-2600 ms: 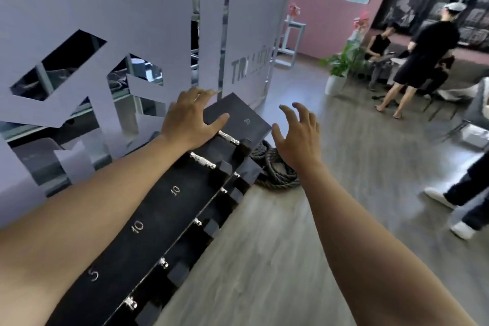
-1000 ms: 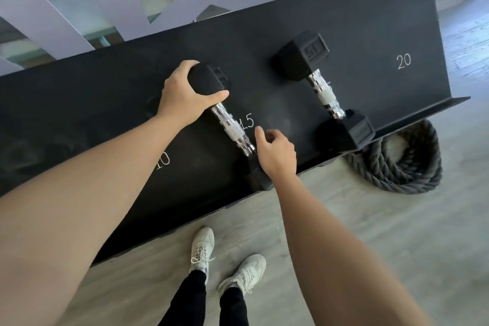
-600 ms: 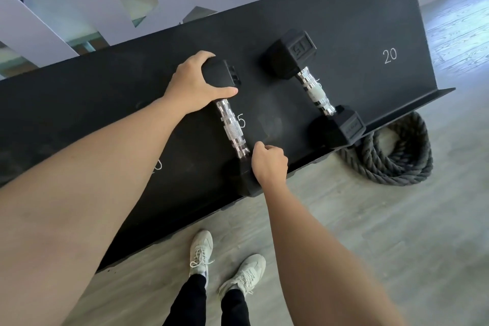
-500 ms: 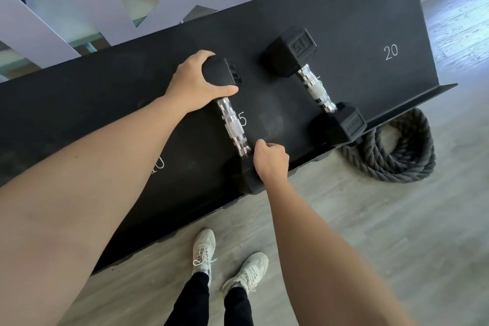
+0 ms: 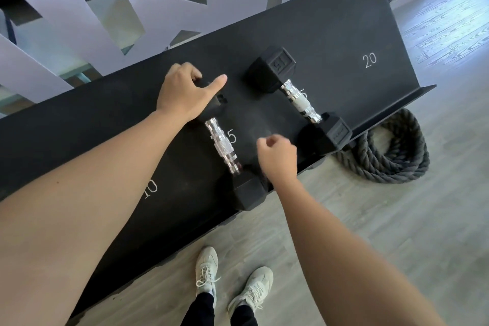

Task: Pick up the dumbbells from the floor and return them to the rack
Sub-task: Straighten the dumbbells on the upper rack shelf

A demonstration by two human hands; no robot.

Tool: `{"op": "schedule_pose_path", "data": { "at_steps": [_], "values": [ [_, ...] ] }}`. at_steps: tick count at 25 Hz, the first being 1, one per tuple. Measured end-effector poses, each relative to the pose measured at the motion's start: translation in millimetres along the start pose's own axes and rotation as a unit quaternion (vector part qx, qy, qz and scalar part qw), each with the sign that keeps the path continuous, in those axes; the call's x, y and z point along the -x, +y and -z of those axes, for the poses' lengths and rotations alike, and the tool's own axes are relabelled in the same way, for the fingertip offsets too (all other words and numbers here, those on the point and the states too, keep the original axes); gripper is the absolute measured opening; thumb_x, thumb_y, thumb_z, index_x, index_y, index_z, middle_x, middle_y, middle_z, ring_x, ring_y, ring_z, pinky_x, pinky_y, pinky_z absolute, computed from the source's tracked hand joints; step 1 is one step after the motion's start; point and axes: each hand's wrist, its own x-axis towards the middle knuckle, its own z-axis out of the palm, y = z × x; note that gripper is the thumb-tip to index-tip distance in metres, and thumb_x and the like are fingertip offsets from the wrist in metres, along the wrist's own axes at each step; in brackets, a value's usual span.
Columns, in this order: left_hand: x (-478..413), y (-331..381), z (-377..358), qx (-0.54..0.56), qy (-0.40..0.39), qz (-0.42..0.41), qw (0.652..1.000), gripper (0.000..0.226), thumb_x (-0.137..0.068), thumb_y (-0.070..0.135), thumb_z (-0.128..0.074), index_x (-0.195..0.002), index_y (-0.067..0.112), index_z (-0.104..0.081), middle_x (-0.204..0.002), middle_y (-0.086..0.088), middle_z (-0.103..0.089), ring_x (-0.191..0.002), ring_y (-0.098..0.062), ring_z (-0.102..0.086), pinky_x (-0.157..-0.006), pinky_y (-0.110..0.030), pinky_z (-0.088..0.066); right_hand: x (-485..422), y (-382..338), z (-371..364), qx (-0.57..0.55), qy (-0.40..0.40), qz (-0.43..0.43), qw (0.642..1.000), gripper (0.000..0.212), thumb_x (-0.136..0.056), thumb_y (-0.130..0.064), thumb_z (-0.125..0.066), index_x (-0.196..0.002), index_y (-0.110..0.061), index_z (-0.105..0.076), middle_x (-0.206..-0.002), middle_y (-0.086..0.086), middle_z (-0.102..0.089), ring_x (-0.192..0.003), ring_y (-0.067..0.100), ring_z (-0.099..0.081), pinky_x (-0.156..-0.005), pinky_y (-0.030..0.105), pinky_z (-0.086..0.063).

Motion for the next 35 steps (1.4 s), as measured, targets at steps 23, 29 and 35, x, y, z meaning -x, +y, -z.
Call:
{"op": "schedule_pose_path", "data": {
  "at_steps": [23, 29, 35],
  "values": [
    [-83, 122, -130, -0.030, -0.026, -0.124, 0.991, 0.071, -0.063, 0.056, -0.076, -0.123, 0.022, -0.058, -0.122, 0.000, -0.062, -0.108, -0.021, -0.057, -0.088, -0.029, -0.037, -141, 48, 106, 0.070, 0.053, -0.065, 0.994, 0.029, -0.078, -0.030, -0.039, -0.069, -0.018, -0.063, -0.071, -0.002, -0.061, -0.069, 0.025, -0.053, -0.059, 0.032, -0.035],
    [-95, 140, -133, -0.045, -0.080, -0.149, 0.985, 0.072, -0.059, 0.056, -0.077, -0.122, 0.026, -0.059, -0.118, 0.003, -0.063, -0.103, -0.018, -0.058, -0.087, -0.027, -0.044, -134, 57, 95, 0.024, 0.075, -0.092, 0.993, 0.023, -0.073, -0.029, -0.040, -0.055, -0.017, -0.048, -0.063, -0.003, -0.055, -0.057, 0.019, -0.047, -0.052, 0.031, -0.030],
    [-92, 141, -134, -0.045, -0.061, -0.138, 0.988, 0.073, -0.061, 0.056, -0.076, -0.125, 0.027, -0.058, -0.122, 0.003, -0.063, -0.113, -0.021, -0.056, -0.092, -0.032, -0.046, -133, 56, 96, 0.023, 0.077, -0.082, 0.993, 0.025, -0.074, -0.028, -0.039, -0.055, -0.016, -0.049, -0.061, -0.001, -0.056, -0.056, 0.020, -0.047, -0.051, 0.030, -0.030]
  ]
}}
